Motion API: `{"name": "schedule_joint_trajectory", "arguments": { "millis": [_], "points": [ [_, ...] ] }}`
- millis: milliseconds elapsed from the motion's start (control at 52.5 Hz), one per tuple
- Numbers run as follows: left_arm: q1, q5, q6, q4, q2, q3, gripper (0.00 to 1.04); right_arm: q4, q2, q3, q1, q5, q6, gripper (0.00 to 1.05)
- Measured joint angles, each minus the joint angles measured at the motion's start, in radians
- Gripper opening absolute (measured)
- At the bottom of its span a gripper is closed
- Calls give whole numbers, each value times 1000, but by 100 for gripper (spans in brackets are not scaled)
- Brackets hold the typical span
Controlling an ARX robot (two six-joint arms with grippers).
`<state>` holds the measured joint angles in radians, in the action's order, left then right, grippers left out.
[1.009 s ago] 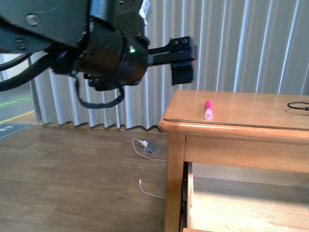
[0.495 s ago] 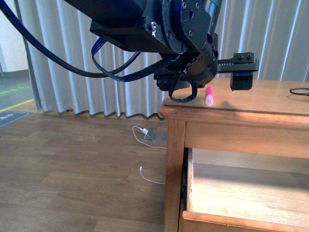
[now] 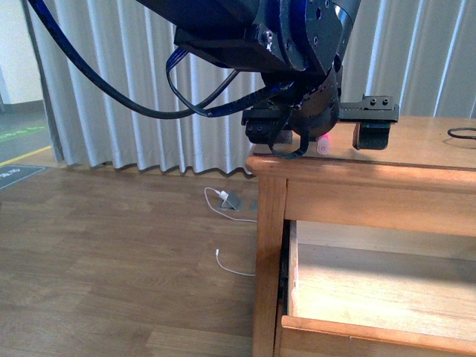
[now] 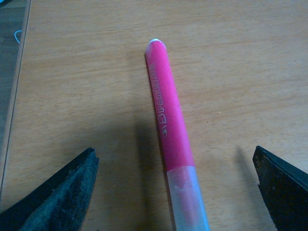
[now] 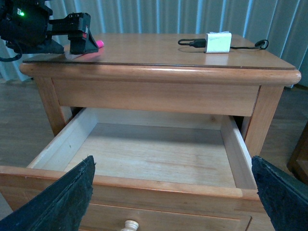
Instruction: Place pink marker in drawer with both arms
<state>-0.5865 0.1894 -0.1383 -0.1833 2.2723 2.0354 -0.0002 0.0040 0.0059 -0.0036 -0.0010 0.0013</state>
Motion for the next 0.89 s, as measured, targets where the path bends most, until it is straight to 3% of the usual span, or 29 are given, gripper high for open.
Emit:
{"name": "schedule_joint_trajectory", "arguments": {
  "millis": [133, 628, 704, 895],
  "points": [
    [0, 7, 10, -11, 0, 4, 94, 0, 0, 0, 0, 0, 0, 96],
    [16, 27, 37, -24, 0, 6, 20, 0, 0, 0, 0, 0, 0, 96],
    [17, 24, 37, -24, 0, 6, 15, 0, 0, 0, 0, 0, 0, 96],
    [30, -1, 40, 13, -17, -27, 14, 0, 0, 0, 0, 0, 0, 96]
  ]
}}
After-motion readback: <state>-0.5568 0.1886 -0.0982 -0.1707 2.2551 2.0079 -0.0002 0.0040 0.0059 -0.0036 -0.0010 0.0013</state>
